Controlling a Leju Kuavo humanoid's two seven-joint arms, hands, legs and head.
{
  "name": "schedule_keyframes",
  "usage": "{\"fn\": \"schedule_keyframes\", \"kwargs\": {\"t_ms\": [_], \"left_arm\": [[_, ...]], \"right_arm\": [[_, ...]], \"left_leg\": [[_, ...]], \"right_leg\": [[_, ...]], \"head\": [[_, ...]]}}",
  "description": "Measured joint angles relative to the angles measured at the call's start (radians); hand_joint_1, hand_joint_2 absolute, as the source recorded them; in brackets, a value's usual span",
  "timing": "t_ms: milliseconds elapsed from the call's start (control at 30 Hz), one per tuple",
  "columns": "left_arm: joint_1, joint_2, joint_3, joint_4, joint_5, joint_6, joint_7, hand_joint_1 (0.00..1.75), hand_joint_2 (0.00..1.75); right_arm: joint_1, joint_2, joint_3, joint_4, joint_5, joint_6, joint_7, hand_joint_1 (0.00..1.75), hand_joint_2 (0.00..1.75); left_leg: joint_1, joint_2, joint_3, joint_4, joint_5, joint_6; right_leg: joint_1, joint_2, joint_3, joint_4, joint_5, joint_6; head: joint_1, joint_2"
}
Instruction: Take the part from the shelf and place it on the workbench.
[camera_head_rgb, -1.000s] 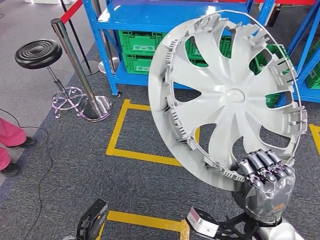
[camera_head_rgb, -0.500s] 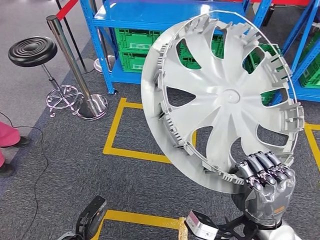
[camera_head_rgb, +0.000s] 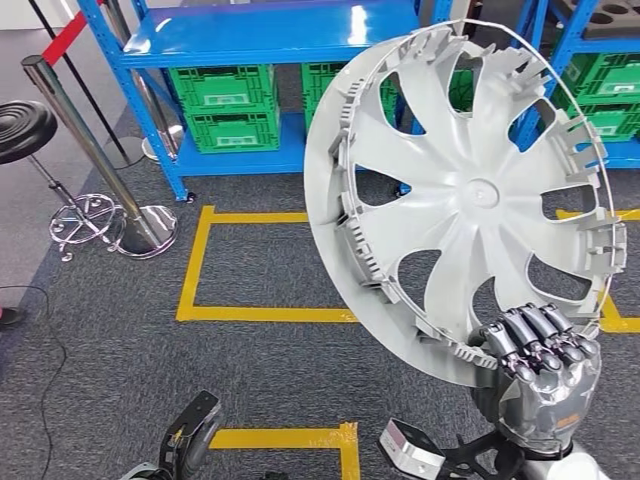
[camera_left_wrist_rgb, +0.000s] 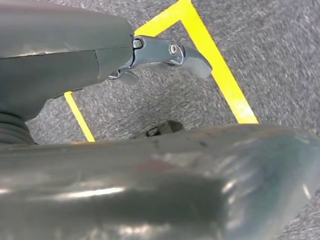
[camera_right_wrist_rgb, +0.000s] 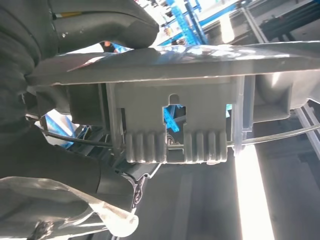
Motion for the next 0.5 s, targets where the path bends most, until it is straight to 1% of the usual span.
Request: {"fn": "schedule_keyframes", "kwargs": {"t_ms": [33, 67, 100, 133, 167, 200, 233, 267, 300, 333, 367, 400, 433, 467, 500], "left_arm": [[-0.001, -0.002, 0.002, 0.003, -0.004, -0.002, -0.001, 0.00, 0.00], [-0.002, -0.004, 0.004, 0.006, -0.008, -0.004, -0.002, 0.00, 0.00], [-0.004, -0.005, 0.006, 0.009, -0.011, -0.007, -0.003, 0.00, 0.00], [-0.006, -0.006, 0.008, 0.012, -0.014, -0.009, -0.004, 0.00, 0.00], [-0.008, -0.007, 0.010, 0.015, -0.017, -0.011, -0.004, 0.00, 0.00], [-0.009, -0.008, 0.012, 0.018, -0.019, -0.013, -0.005, 0.00, 0.00], [-0.010, -0.009, 0.016, 0.019, -0.020, -0.014, -0.006, 0.00, 0.00], [-0.012, -0.011, 0.019, 0.020, -0.020, -0.015, -0.007, 0.00, 0.00], [-0.013, -0.013, 0.021, 0.021, -0.020, -0.016, -0.008, 0.00, 0.00], [-0.014, -0.016, 0.023, 0.022, -0.021, -0.017, -0.009, 0.00, 0.00], [-0.014, -0.017, 0.023, 0.024, -0.021, -0.019, -0.010, 0.00, 0.00], [-0.014, -0.018, 0.024, 0.026, -0.022, -0.021, -0.011, 0.00, 0.00], [-0.013, -0.020, 0.024, 0.029, -0.024, -0.024, -0.011, 0.00, 0.00], [-0.013, -0.021, 0.025, 0.031, -0.025, -0.027, -0.011, 0.00, 0.00], [-0.014, -0.023, 0.026, 0.033, -0.027, -0.029, -0.012, 0.00, 0.00]], "right_arm": [[0.004, 0.000, -0.004, -0.002, 0.000, 0.000, -0.004, 1.75, 1.75], [0.007, 0.000, -0.008, -0.005, 0.000, 0.000, -0.006, 1.75, 1.75], [0.009, 0.000, -0.012, -0.008, 0.000, 0.000, -0.007, 1.75, 1.75], [0.012, 0.000, -0.016, -0.010, 0.000, 0.000, -0.008, 1.75, 1.75], [0.015, 0.000, -0.020, -0.012, 0.000, 0.000, -0.009, 1.75, 1.75], [0.019, 0.000, -0.024, -0.013, 0.000, 0.000, -0.010, 1.75, 1.75], [0.023, 0.000, -0.027, -0.014, 0.000, 0.000, -0.010, 1.75, 1.75], [0.027, 0.000, -0.031, -0.016, 0.000, 0.000, -0.011, 1.75, 1.75], [0.030, 0.000, -0.034, -0.018, 0.000, 0.000, -0.011, 1.75, 1.75], [0.031, 0.000, -0.036, -0.019, 0.000, 0.000, -0.013, 1.75, 1.75], [0.032, 0.000, -0.039, -0.020, 0.000, 0.000, -0.014, 1.75, 1.75], [0.033, 0.000, -0.041, -0.021, 0.000, 0.000, -0.016, 1.75, 1.75], [0.036, 0.000, -0.043, -0.021, 0.000, 0.000, -0.018, 1.75, 1.75], [0.039, 0.000, -0.044, -0.021, 0.000, 0.000, -0.019, 1.75, 1.75], [0.043, 0.000, -0.046, -0.021, 0.000, 0.000, -0.020, 1.75, 1.75]], "left_leg": [[-0.002, -0.007, 0.033, -0.052, 0.026, 0.007], [-0.003, -0.028, 0.074, -0.125, 0.055, 0.016], [-0.003, -0.054, 0.112, -0.194, 0.074, 0.024], [-0.004, -0.074, 0.137, -0.242, 0.085, 0.028], [-0.006, -0.087, 0.148, -0.266, 0.086, 0.031], [-0.009, -0.083, 0.150, -0.271, 0.084, 0.031], [-0.010, -0.071, 0.150, -0.275, 0.088, 0.033], [-0.010, -0.059, 0.150, -0.280, 0.093, 0.037], [-0.008, -0.047, 0.150, -0.286, 0.097, 0.043], [-0.007, -0.033, 0.150, -0.292, 0.102, 0.049], [-0.007, -0.020, 0.148, -0.294, 0.103, 0.052], [-0.008, -0.006, 0.145, -0.294, 0.104, 0.055], [-0.009, 0.008, 0.142, -0.294, 0.105, 0.055], [-0.010, 0.022, 0.140, -0.293, 0.106, 0.055], [-0.010, 0.034, 0.139, -0.293, 0.107, 0.054]], "right_leg": [[0.002, 0.012, -0.001, 0.000, 0.002, 0.001], [0.002, 0.023, -0.002, 0.000, 0.004, 0.003], [0.002, 0.034, -0.004, 0.001, 0.005, 0.005], [0.001, 0.043, -0.008, 0.002, 0.007, 0.010], [-0.001, 0.053, -0.012, 0.003, 0.009, 0.016], [-0.004, 0.063, -0.017, 0.001, 0.013, 0.023], [-0.007, 0.071, -0.023, 0.000, 0.016, 0.031], [-0.008, 0.065, -0.030, 0.005, 0.015, 0.037], [-0.007, 0.045, -0.043, 0.022, 0.003, 0.042], [-0.005, 0.018, -0.064, 0.058, -0.021, 0.045], [-0.005, -0.011, -0.091, 0.115, -0.055, 0.048], [-0.005, -0.028, -0.121, 0.184, -0.093, 0.051], [-0.005, -0.035, -0.147, 0.245, -0.120, 0.055], [-0.006, -0.038, -0.158, 0.281, -0.132, 0.058], [-0.006, -0.041, -0.150, 0.278, -0.124, 0.059]], "head": [[0.000, 0.000], [0.000, 0.000], [0.001, 0.000], [0.001, 0.000], [0.000, 0.000], [0.000, 0.000], [-0.001, 0.000], [-0.001, 0.000], [0.001, 0.000], [0.003, 0.000], [0.005, 0.000], [0.006, 0.000], [0.007, 0.000], [0.007, 0.000], [0.007, 0.000]]}}
